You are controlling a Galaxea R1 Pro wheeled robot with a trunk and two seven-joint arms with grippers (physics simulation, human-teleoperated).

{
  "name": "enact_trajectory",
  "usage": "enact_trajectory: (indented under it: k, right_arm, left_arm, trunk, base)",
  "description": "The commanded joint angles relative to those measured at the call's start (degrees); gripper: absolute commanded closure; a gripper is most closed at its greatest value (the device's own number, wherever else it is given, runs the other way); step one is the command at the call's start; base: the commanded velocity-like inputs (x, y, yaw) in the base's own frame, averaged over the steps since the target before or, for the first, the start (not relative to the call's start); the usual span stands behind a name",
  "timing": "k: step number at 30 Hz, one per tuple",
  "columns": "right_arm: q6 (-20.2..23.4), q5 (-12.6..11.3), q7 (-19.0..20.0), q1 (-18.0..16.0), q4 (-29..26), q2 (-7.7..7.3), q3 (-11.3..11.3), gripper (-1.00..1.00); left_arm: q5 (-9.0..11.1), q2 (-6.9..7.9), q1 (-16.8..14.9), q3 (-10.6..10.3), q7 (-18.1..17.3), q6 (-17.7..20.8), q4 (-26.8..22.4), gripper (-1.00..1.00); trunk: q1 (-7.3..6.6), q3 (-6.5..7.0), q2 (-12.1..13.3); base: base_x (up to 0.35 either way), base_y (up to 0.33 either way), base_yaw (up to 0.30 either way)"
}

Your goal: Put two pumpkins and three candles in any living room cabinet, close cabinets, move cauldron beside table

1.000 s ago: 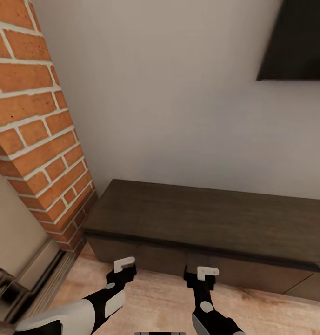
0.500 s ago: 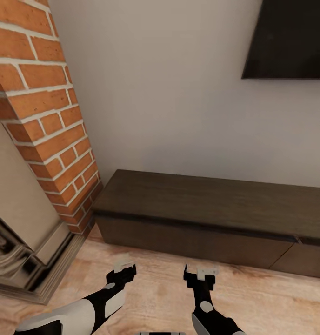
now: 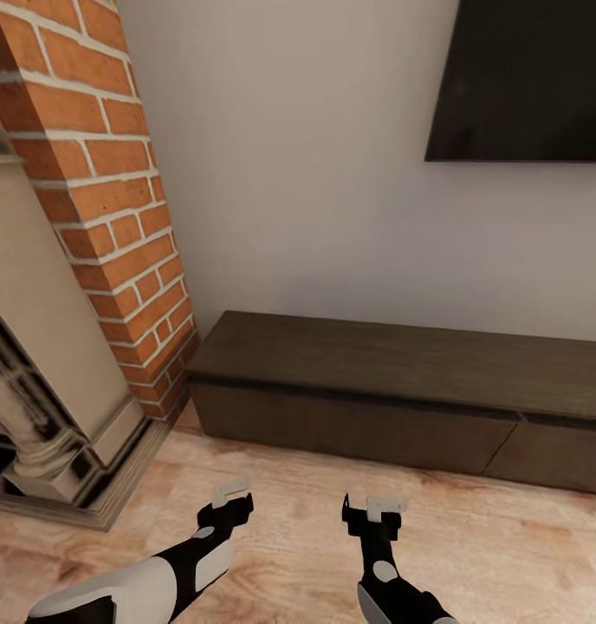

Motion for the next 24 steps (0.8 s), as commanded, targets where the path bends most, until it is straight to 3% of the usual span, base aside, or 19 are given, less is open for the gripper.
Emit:
enact_trajectory:
  k: [1,6,24]
  right_arm:
    - [-0.3,-0.5,-0.3,-0.1,0.0,-0.03,0.5,-1.00]
    - [-0.3,-0.5,-0.3,-0.1,0.0,-0.03,0.5,-1.00]
    - [-1.5,-0.3,-0.1,-0.1,0.0,0.04,0.8,-1.00]
  left_arm:
    - [0.3,0.02,0.0,-0.4,0.4,-0.2,-0.1,-1.00]
    - [0.3,0.02,0.0,-0.2,0.6,-0.2,-0.1,-1.00]
    - [0.3,0.02,0.0,-0.3,0.6,0.0,-0.1,-1.00]
  trunk:
    - [-0.05,0.18,0.0]
    - [-0.18,1.29,0.1]
    - [-4.13,4.52,7.3]
  base:
    - [-0.076,0.000,0.000]
    - [-0.023,0.000,0.000]
    - [-0.001,0.000,0.000]
